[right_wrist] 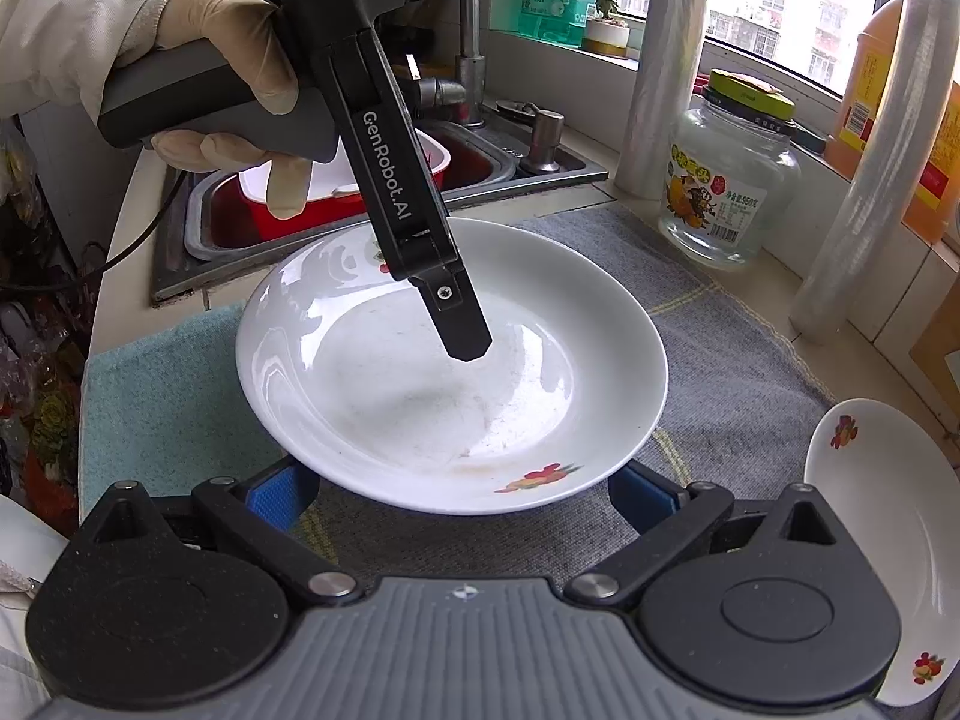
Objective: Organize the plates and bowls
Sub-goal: 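Lower the large plate onto the first plate with the left gripper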
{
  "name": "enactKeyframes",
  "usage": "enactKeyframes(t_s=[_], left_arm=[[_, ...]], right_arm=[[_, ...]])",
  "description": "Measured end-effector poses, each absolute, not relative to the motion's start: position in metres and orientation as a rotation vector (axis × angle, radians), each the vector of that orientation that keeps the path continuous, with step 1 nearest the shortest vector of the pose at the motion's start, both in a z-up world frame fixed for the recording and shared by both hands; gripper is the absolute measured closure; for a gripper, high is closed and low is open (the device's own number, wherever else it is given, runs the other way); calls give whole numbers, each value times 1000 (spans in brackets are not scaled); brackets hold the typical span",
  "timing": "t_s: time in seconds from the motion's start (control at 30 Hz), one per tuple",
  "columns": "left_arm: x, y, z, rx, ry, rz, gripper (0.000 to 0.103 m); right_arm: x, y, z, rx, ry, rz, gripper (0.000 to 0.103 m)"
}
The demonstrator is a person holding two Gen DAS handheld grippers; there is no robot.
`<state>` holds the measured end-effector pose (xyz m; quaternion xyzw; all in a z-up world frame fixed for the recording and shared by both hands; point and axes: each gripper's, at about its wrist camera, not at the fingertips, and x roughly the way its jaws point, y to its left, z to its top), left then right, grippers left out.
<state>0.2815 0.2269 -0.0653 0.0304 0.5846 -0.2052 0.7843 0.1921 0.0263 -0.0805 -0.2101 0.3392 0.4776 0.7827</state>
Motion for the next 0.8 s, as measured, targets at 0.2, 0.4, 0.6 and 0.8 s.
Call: enactKeyframes(t_s=[0.2,0.4,0.6,0.8], left_arm=[[277,230,-64,62,1269,-436,7],[274,233,-62,39,1278,-429,7],[271,234,-59,36,1279,-420,7],[269,234,-57,37,1283,-409,7]], right_arm=[[192,26,-81,-451,734,1033,0],[191,28,-81,-450,740,1032,0],[191,27,-80,-453,750,1021,0],[192,25,-83,-446,769,1008,0]])
